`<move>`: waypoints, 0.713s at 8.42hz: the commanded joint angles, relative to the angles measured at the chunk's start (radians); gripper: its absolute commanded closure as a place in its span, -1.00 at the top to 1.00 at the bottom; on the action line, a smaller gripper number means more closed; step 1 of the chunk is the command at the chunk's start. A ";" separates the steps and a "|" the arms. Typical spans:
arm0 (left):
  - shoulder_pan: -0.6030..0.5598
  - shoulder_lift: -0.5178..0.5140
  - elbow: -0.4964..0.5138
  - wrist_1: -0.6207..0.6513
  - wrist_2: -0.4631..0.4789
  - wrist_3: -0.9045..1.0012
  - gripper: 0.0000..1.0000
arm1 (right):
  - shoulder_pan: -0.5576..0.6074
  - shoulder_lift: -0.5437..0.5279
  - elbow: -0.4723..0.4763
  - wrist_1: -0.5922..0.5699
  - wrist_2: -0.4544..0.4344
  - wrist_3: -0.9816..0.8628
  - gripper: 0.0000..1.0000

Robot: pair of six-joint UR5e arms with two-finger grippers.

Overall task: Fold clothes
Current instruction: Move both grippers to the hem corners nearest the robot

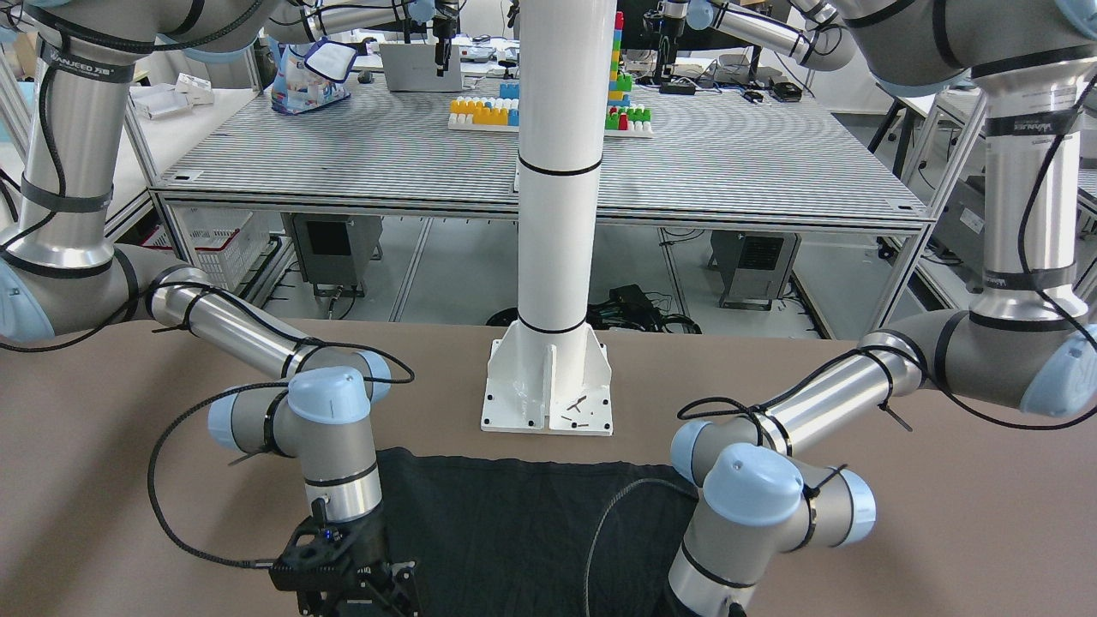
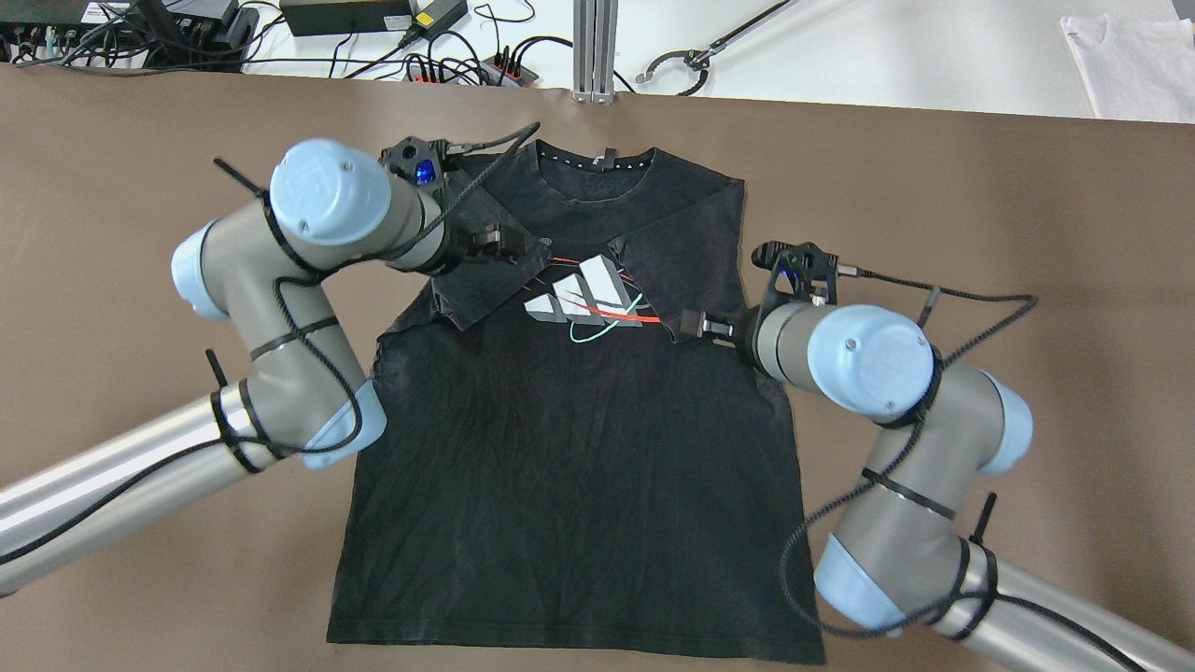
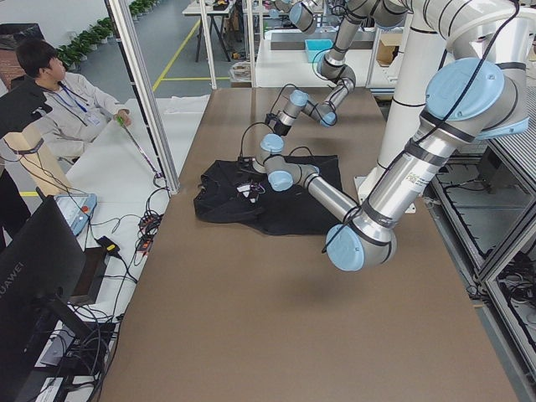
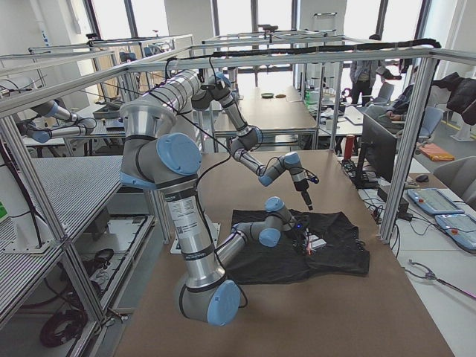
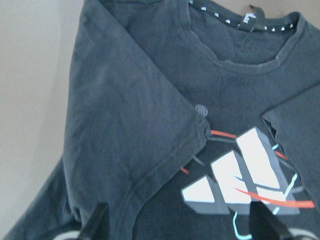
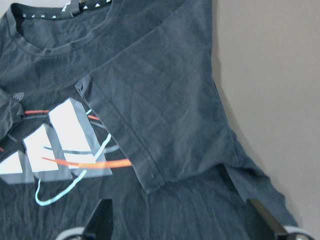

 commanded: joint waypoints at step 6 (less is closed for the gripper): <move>0.537 0.659 -0.535 -0.274 0.404 -0.391 1.00 | -0.472 -0.434 0.322 0.246 -0.277 0.411 0.84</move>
